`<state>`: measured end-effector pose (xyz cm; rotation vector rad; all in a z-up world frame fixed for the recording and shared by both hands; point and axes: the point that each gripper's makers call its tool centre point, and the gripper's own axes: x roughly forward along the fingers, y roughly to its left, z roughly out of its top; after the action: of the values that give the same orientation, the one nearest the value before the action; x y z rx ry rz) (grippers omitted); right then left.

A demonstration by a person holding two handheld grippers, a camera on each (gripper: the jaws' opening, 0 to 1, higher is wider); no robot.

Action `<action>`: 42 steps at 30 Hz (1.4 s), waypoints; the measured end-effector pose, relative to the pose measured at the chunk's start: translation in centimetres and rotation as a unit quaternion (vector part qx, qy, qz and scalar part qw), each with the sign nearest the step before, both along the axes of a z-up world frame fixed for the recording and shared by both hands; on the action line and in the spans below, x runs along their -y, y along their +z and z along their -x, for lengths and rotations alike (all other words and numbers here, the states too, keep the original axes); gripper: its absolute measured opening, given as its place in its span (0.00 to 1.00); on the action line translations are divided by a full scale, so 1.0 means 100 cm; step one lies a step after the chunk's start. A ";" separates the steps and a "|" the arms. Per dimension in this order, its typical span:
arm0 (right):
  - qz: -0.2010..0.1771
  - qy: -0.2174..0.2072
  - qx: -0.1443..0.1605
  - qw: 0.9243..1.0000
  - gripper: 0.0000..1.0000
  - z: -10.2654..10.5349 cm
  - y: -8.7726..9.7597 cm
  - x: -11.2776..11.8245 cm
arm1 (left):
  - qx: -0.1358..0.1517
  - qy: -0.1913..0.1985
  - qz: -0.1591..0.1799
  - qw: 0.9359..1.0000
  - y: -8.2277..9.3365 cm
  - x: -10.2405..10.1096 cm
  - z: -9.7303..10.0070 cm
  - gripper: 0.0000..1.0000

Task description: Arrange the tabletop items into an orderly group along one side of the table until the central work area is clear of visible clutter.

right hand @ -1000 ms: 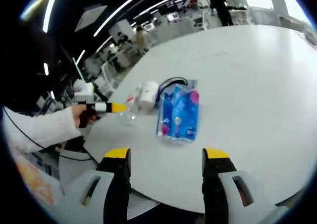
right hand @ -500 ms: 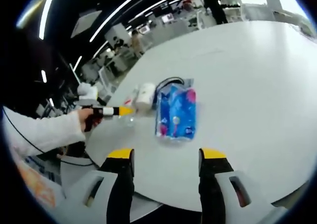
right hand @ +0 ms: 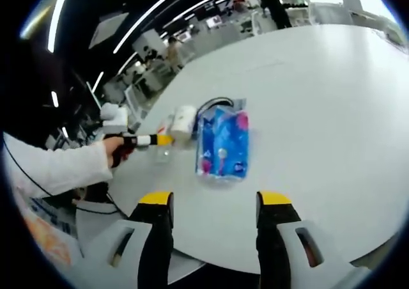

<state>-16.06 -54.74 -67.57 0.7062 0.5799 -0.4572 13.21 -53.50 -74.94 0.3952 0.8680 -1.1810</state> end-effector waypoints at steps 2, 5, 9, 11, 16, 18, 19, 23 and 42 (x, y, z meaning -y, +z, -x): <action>-0.001 -0.004 -0.001 1.000 0.50 0.002 -0.001 0.001 | 0.004 -0.001 -0.005 1.000 -0.003 0.001 0.001 0.60; -0.003 -0.008 0.000 1.000 0.50 0.003 -0.001 0.001 | 0.007 -0.001 -0.011 1.000 -0.007 0.001 0.001 0.58; -0.003 -0.008 -0.001 1.000 0.50 0.003 -0.001 0.002 | 0.018 0.004 -0.020 1.000 -0.012 -0.001 -0.002 0.53; -0.002 -0.009 0.000 1.000 0.50 0.004 0.000 0.003 | 0.026 -0.002 -0.018 0.999 -0.012 -0.001 -0.003 0.52; -0.001 -0.013 0.003 1.000 0.50 0.005 0.001 0.004 | 0.030 -0.010 -0.025 0.999 -0.016 0.000 -0.002 0.54; -0.002 -0.013 0.002 1.000 0.50 0.006 -0.001 0.003 | 0.042 -0.015 -0.030 0.999 -0.017 0.000 -0.002 0.55; -0.002 -0.013 0.001 1.000 0.50 0.007 -0.001 0.002 | 0.049 -0.023 -0.032 0.998 -0.017 0.001 -0.002 0.55; -0.005 -0.015 0.000 1.000 0.50 0.009 -0.003 -0.002 | 0.070 -0.033 -0.031 0.996 -0.019 0.001 -0.004 0.56; -0.011 -0.018 0.005 1.000 0.48 0.001 -0.005 -0.004 | 0.022 0.004 -0.022 1.000 -0.007 -0.006 -0.012 0.39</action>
<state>-16.15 -54.33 -68.10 0.7400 0.5650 -0.4809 14.45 -52.89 -75.64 0.4518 0.8577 -1.1436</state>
